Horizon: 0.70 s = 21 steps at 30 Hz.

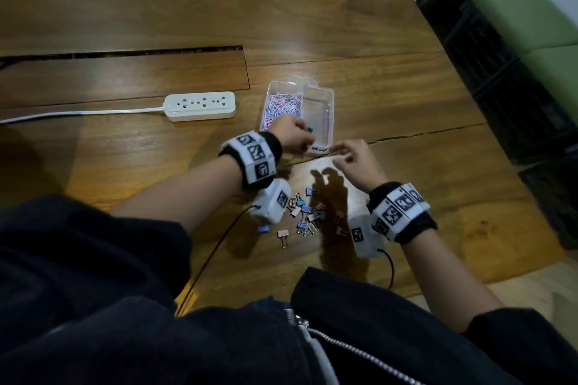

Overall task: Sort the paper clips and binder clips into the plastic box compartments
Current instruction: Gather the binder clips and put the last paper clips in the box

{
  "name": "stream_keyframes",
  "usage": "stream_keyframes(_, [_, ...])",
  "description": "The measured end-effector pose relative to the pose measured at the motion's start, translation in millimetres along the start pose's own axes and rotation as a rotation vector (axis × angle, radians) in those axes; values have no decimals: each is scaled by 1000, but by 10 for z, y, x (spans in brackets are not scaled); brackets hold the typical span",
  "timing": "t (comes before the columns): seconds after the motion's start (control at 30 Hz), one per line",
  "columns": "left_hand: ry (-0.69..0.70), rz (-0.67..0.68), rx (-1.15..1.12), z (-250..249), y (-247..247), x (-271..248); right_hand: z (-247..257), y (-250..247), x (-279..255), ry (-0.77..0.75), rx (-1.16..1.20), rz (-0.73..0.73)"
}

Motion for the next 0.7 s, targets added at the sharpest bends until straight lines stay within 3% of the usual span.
stream_keyframes(0.07, [-1,-41,-94,-122,24,152,-259,116,-190,107,-100,143])
stream_keyframes(0.17, [7,-62,-39,-200,67,272,-618,369,-535,277,-296,332])
stream_keyframes(0.27, [-4,17,144,-150,131,249,-650,540,-710,223,-393,282])
stream_keyframes(0.5, [244,150,535,19,100,-283,-559,603,-691,49,-364,111])
stream_keyframes(0.63, [196,326,999,489,208,-578,-547,591,-619,49,-360,162])
stream_keyframes(0.7, [180,377,1122,667,302,-688,-562,579,-589,58,-375,186])
Point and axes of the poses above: each hand's wrist, its own x-axis towards the middle knuckle, its own y-axis out of the palm, z = x × y, the point moved 9 cm from there along x, towards the middle knuckle, and after that the axes turned 5 degrees about y, right-handed, at the moved point
